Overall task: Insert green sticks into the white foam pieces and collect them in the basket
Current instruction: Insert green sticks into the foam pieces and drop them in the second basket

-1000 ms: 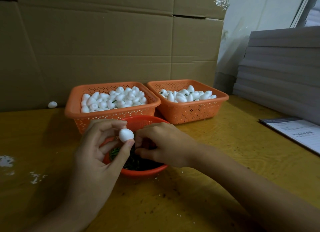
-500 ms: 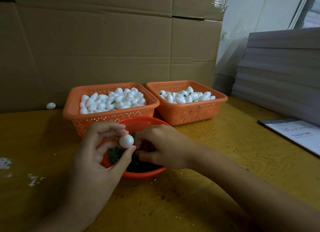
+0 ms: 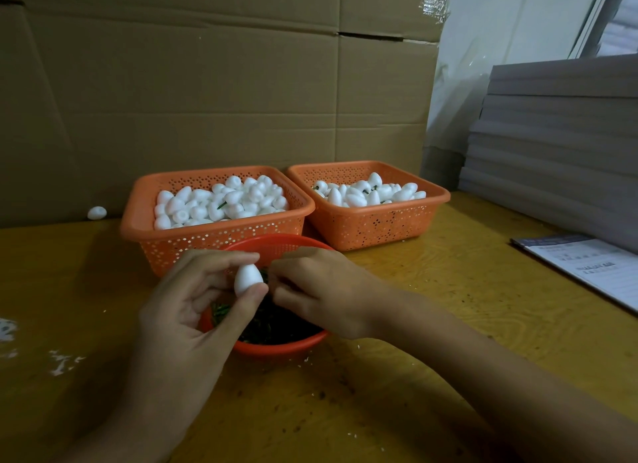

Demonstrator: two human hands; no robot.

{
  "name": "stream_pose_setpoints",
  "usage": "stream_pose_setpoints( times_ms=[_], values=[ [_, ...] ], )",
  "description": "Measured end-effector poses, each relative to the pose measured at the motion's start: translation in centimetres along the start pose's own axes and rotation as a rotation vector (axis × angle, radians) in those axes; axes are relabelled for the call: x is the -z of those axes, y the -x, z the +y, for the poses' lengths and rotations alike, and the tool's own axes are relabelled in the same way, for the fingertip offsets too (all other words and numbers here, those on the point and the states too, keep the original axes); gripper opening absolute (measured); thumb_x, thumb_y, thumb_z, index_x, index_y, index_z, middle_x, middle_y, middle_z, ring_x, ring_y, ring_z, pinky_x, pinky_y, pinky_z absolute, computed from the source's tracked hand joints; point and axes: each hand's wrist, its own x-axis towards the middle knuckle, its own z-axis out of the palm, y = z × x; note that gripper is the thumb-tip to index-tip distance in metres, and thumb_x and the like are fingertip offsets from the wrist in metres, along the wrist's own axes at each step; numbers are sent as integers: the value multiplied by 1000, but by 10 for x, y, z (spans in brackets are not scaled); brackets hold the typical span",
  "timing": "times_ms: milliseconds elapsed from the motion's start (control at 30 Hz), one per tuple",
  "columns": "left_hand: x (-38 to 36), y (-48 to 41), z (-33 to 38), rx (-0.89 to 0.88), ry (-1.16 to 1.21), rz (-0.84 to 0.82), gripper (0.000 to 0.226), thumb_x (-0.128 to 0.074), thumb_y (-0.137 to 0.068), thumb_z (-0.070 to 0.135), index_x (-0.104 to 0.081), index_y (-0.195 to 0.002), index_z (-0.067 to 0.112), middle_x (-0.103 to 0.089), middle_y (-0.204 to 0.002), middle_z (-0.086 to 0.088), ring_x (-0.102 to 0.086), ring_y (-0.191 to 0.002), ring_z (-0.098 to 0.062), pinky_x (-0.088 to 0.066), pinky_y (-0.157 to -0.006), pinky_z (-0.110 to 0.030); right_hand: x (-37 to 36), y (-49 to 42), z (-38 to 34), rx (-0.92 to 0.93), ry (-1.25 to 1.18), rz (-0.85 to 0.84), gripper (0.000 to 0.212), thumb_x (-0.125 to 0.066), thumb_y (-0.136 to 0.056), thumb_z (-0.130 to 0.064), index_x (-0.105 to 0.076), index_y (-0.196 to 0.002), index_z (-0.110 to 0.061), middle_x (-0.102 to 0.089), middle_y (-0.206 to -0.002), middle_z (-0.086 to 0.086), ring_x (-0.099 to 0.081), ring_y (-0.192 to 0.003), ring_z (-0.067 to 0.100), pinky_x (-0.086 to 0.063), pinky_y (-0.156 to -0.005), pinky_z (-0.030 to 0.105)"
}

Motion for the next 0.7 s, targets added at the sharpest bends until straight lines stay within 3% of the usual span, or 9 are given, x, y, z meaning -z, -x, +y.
stream_pose_setpoints(
  times_ms=[133,267,333,467,600,700],
  values=[
    [0,2,1,78,61,31,28,-75,-87,40,-70,-114,39,-75,-113,2,-76,-100,-20,-62,-82,-29,0,-1,-1,13,1,17,19,-65,-98,-24,-50,-86,-26,-52,-88,-7,-48,-86,11,-32,-74,27],
    [-2,1,0,94,78,56,27,-84,-87,28,-69,-111,31,-76,-110,1,-76,-101,-19,-63,-84,-31,1,-3,2,15,-43,20,5,-74,-93,-21,-69,-95,-19,-56,-91,-12,-50,-86,5,-37,-75,24],
    [-2,1,0,105,96,71,29,-85,-87,16,-69,-108,29,-76,-111,-1,-76,-104,-19,-62,-87,-29,1,-3,3,15,-85,29,7,-73,-95,-20,-74,-100,-16,-63,-94,-11,-55,-87,5,-44,-79,28],
    [-1,1,1,155,161,87,28,-73,-86,18,-66,-113,26,-76,-116,-5,-75,-110,-21,-60,-91,-25,1,-2,5,-26,-191,108,10,-71,-99,-20,-75,-105,-14,-73,-105,-4,-65,-98,10,-51,-89,36],
    [-2,1,3,163,178,108,33,-68,-92,18,-64,-121,33,-74,-122,1,-74,-112,-19,-57,-92,-20,0,-3,8,-56,-293,157,9,-69,-101,-20,-75,-104,-14,-76,-95,-6,-70,-92,7,-54,-86,35],
    [1,0,-1,176,144,131,31,-64,-98,20,-61,-127,29,-73,-123,3,-73,-113,-19,-56,-97,-24,-2,-4,10,-59,-361,194,10,-69,-101,-20,-75,-104,-13,-77,-89,-6,-71,-85,5,-57,-79,27]
  ],
)
